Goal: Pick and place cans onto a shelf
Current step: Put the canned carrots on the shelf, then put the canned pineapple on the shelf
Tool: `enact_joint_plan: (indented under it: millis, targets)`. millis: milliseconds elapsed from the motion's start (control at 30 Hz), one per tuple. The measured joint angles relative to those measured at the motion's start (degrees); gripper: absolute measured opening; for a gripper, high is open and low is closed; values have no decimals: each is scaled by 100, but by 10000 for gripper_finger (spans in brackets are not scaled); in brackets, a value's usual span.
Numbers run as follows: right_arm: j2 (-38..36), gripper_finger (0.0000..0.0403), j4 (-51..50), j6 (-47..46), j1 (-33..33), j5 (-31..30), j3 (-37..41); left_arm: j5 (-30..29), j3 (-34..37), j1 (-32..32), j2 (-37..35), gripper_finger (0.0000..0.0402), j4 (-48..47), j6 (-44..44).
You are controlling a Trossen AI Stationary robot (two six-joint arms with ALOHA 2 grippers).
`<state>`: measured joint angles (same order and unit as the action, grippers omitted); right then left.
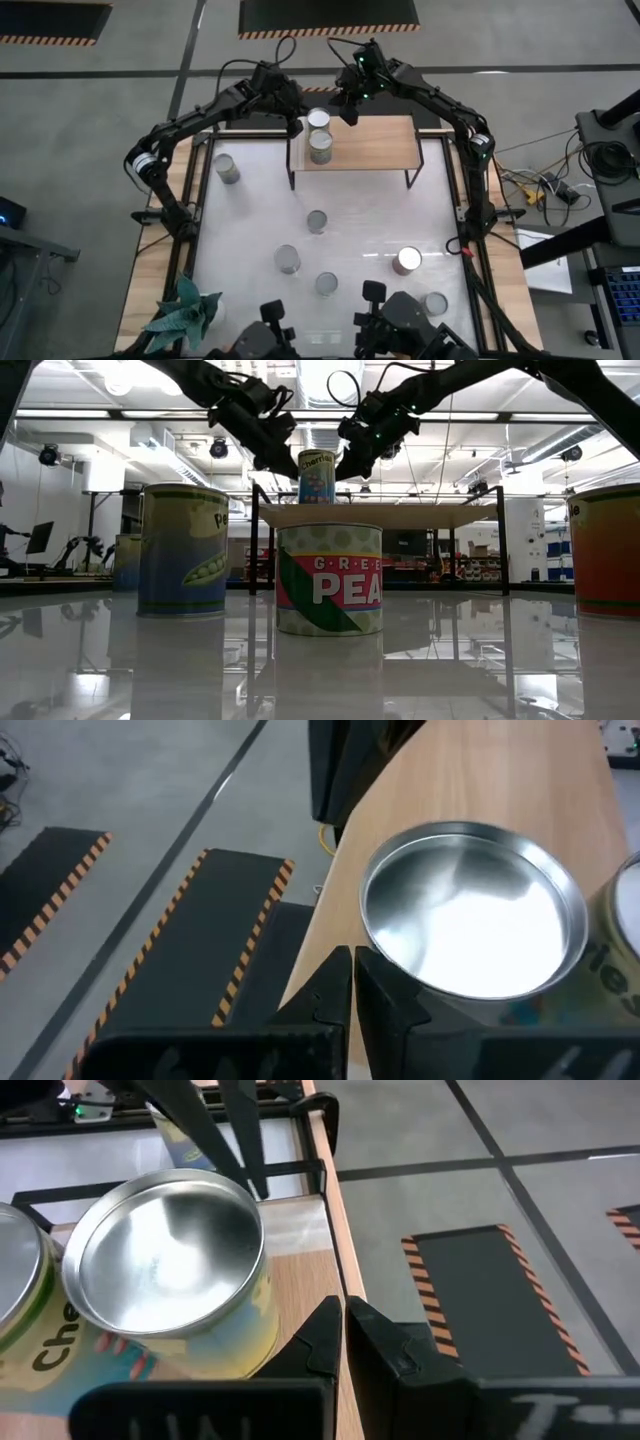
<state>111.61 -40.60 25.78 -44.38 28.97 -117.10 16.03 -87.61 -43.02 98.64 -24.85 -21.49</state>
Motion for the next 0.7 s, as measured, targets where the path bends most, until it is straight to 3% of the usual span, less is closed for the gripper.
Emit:
enact_joint_plan:
  millis: [467, 700]
  targets:
    - [-199, 9, -334, -16, -2, -50, 2, -74, -2, 11, -92, 0, 137, 280]
    - [-950, 9, -1163, -224, 182, -48, 101, -39, 183, 167, -894, 0, -266, 610]
